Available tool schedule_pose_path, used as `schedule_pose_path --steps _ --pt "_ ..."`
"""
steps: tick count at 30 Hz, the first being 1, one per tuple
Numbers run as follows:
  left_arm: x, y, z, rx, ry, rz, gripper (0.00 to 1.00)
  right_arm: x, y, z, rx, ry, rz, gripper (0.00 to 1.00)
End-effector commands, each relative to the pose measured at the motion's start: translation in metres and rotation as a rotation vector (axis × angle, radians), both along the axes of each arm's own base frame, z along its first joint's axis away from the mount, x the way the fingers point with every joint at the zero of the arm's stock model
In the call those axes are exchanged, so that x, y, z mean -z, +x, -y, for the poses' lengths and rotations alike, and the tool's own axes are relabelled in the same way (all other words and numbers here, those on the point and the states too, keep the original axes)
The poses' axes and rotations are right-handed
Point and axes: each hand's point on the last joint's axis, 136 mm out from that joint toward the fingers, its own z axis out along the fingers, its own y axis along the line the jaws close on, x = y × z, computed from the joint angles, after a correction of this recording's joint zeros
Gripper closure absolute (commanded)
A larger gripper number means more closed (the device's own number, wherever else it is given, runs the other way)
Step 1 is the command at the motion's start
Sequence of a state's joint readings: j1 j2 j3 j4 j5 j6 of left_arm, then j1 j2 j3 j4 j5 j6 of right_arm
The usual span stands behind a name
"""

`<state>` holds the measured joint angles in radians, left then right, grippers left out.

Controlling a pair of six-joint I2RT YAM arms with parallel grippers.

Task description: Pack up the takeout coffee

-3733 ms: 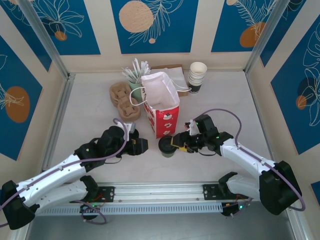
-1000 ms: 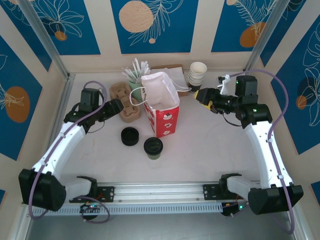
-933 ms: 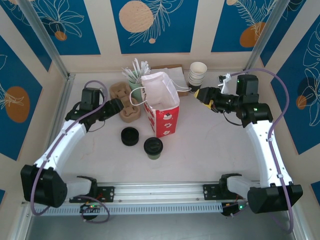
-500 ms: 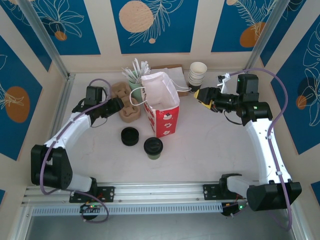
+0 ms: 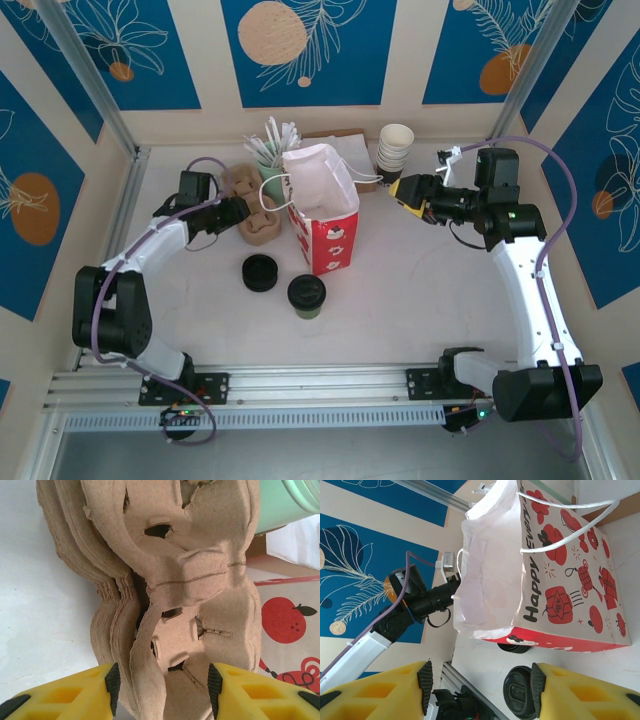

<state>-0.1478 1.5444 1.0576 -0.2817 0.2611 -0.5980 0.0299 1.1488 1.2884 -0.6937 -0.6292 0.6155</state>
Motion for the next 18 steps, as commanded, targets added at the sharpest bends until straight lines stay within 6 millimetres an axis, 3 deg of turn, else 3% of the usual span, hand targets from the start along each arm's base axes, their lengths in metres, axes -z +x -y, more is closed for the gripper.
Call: schedule_pose_path --steps 1,18 --pt "-0.0135 0.0126 0.0003 0.019 -0.015 0.049 0.50 0.0031 -0.0046 -0.0008 -0.023 0.010 -0.012 0.44" --pt "-0.0116 0.0180 0.0088 0.032 -0.070 0.062 0.60 0.0106 -0.0047 0.0009 -0.016 0.017 -0.038 0.44"
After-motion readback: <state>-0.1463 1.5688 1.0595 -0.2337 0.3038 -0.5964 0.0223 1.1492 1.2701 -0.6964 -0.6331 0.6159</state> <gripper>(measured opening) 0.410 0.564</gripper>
